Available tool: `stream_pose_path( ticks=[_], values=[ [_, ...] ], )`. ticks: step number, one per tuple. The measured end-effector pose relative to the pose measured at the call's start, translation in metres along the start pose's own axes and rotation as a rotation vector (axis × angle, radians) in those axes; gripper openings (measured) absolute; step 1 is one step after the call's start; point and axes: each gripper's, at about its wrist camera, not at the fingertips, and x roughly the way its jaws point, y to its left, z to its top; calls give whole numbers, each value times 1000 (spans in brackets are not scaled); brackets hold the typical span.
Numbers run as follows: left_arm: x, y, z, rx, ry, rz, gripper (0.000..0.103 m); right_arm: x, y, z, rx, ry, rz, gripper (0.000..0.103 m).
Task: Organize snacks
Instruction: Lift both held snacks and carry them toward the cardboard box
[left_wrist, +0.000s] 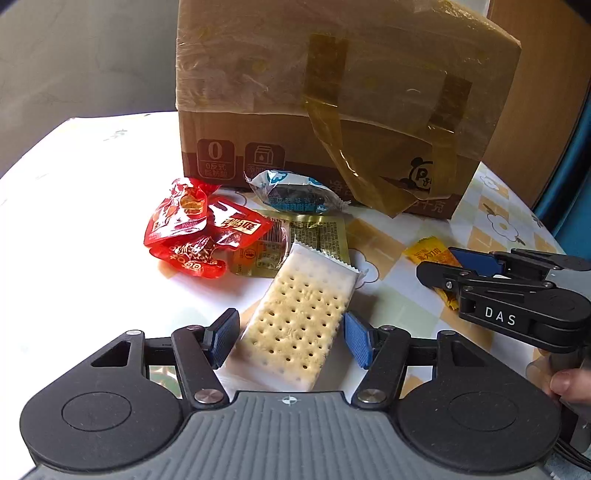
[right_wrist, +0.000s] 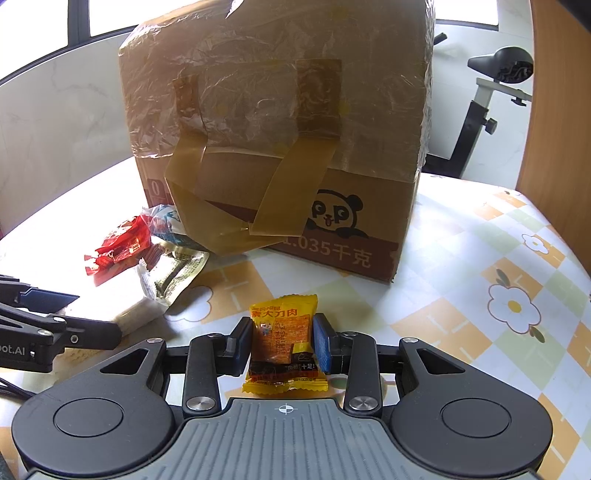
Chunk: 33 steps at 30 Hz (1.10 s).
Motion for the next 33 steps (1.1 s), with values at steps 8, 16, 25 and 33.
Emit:
stream_pose_path(
  ticks=[8,16,25,33],
  values=[
    [11,-8,4,59,-21,17,60,0,0,0,0,-1,1,32],
    [1,1,-3,-6,-60,7,53,0,-1,1,6,-3,6,32],
    [-14,6,-10,-44,-100,1,53,0,-1,1,8,-3,6,32],
    [-29,5,-7,-39,-152,-20,53,-6,-4,3,27,-6,8,31]
  ],
)
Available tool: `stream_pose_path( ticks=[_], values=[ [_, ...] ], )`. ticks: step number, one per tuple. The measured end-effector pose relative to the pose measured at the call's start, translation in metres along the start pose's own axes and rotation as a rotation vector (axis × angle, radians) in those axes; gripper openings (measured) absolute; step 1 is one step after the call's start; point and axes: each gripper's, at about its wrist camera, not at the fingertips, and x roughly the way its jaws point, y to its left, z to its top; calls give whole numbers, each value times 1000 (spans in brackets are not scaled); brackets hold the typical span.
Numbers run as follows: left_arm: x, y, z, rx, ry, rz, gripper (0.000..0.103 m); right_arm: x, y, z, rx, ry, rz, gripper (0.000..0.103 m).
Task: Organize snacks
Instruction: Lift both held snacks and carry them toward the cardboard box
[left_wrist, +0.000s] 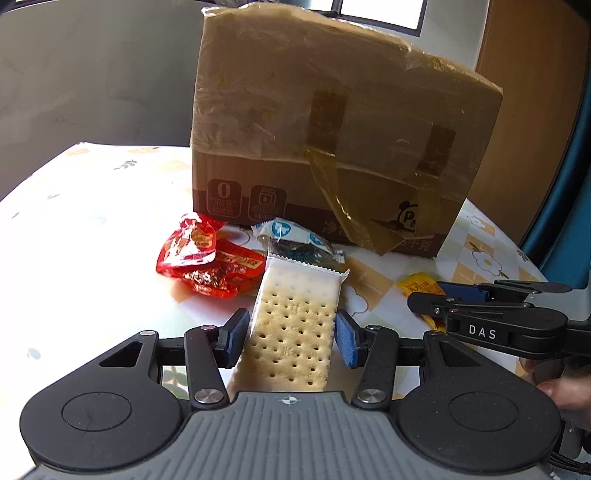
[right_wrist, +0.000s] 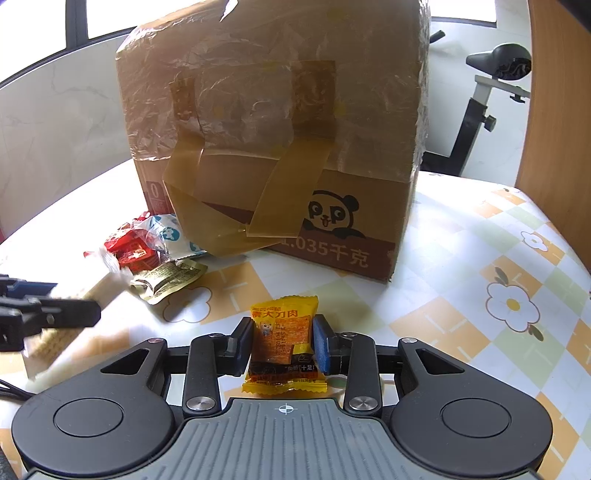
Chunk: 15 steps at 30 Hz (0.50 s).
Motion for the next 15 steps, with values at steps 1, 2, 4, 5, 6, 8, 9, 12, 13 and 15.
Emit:
stream_pose_path(
  ticks=[1,2,4,5,6,8,9,12,13,15],
  values=[
    [-3,2,2,-1,-11,0,53,-3,-1,1,4,-7,1,31],
    [-7,4,6,-2,-26,0,53,-8,-2,4,8,-17,1,31],
    [-14,7,14,1,-52,-6,53,-18,-4,10,8,-46,6,31],
    [-19,8,21,6,-68,-11,53,-26,-5,15,5,-69,11,31],
    [-23,9,28,15,-84,-18,53,-33,-6,20,1,-92,14,31],
    [-34,9,44,44,-132,-30,53,-49,-10,35,-1,-145,32,31],
    [-40,8,53,61,-164,-34,53,-57,-11,43,1,-170,43,31],
    [-57,5,84,88,-248,-57,53,-81,-12,72,-24,-250,71,31],
    [-63,4,97,91,-279,-70,53,-89,-12,82,-33,-277,84,31],
    [-72,-1,119,96,-323,-94,53,-104,-15,103,-49,-328,114,31]
  ],
)
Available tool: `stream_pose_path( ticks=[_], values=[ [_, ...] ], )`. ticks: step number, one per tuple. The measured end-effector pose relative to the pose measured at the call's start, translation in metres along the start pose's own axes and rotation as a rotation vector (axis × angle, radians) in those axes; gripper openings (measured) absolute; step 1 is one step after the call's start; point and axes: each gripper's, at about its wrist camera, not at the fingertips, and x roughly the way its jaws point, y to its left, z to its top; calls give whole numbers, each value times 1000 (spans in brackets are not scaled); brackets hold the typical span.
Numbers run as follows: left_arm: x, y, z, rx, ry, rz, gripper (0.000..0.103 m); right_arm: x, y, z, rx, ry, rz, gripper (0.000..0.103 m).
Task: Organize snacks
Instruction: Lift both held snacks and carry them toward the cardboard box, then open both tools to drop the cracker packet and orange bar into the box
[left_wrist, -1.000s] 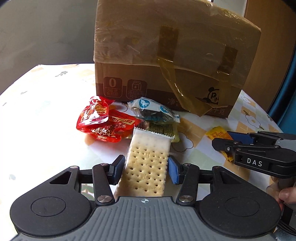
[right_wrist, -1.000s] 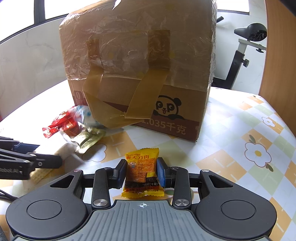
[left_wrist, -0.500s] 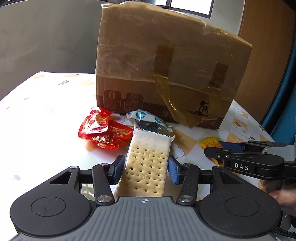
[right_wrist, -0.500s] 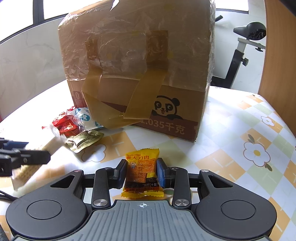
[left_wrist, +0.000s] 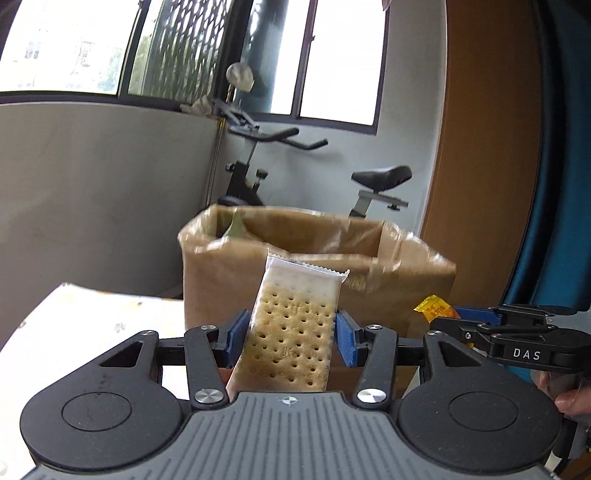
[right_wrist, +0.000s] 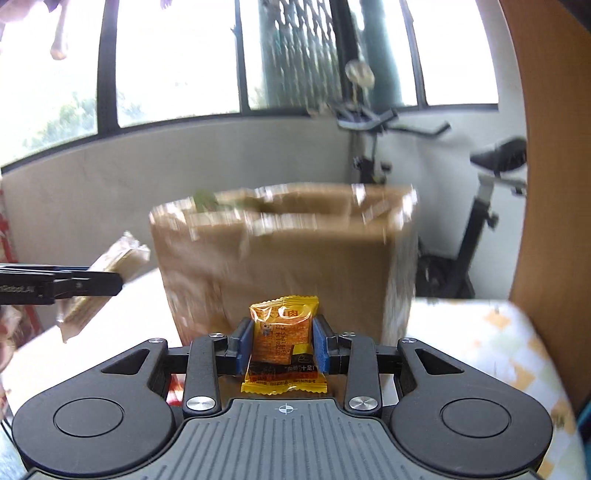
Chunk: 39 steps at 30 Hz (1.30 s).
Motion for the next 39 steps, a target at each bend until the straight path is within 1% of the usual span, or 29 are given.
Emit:
stream_pose_path(
  ticks=[3,6,8,10,12,16,21,25,26,27,28,29,31,33,37,39],
  values=[
    [10,-6,33,0,-26,-26,53,2,-4,34,-9,-36,19,31],
    [34,-10,61,-14,-3,-52,53,19,-13,63,10,-40,7,31],
    [53,-14,76,-10,3,-49,53,37,-17,78,7,-28,-15,31],
    [78,-14,86,-23,15,-51,53,57,-21,88,-12,7,-46,31],
    [101,-14,95,-39,31,-40,53,83,-24,93,-37,52,-95,31],
    [138,-13,98,-9,87,14,53,115,-33,92,-41,130,-171,31],
    [161,-5,88,1,151,47,53,127,-33,82,-55,174,-181,31],
    [161,1,77,16,177,38,54,129,-30,78,-80,198,-181,32],
    [160,2,76,18,178,42,61,128,-29,77,-89,200,-192,32],
    [160,2,75,19,176,42,66,127,-27,75,-98,204,-200,35],
    [158,3,75,17,169,40,74,126,-25,74,-108,207,-204,38],
    [155,4,76,17,159,37,77,124,-24,73,-117,207,-207,40],
    [149,6,79,28,138,30,77,118,-21,72,-130,193,-216,50],
    [140,6,81,52,123,28,77,111,-18,72,-136,174,-228,53],
    [116,6,83,140,85,43,78,95,-8,70,-150,140,-224,54],
    [106,7,86,160,76,57,78,86,0,70,-165,119,-211,54]
  ],
)
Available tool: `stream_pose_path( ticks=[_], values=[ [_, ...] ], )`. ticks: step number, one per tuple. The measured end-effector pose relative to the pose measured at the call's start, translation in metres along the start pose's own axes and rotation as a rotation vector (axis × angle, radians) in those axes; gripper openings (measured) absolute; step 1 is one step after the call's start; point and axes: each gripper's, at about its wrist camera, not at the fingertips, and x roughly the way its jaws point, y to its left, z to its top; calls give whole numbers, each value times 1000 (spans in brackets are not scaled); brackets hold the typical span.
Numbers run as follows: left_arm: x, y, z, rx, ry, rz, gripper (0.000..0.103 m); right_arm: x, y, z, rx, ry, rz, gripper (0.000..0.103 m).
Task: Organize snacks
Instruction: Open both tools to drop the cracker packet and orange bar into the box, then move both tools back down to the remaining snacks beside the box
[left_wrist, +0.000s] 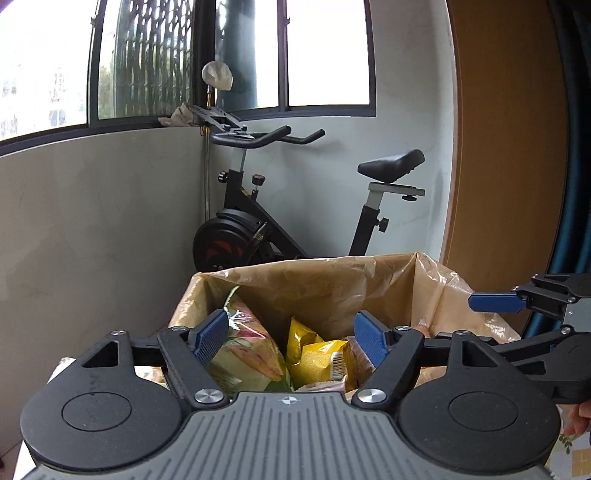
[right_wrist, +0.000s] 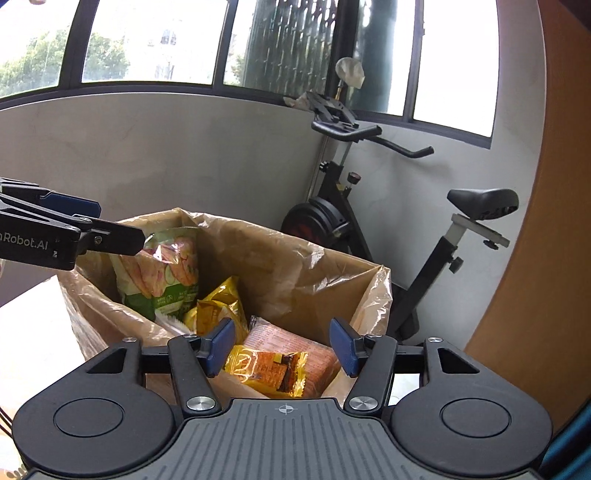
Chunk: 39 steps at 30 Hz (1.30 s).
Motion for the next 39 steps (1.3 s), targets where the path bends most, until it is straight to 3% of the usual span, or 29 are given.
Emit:
stream_pose_path(
  ticks=[10,14,18,39],
  values=[
    [-48,40,-8,-114,-18,38,78,-40,29,-6,-14,-59,61,55],
    [-62,54,-20,-201,-6,26,77,-50,44,-16,-44,-71,70,55],
    [-71,60,-38,-215,2,39,77,-56,57,-29,-48,-71,79,55],
    [-57,88,-140,-256,174,109,77,-18,89,-106,41,119,125,55]
  ],
)
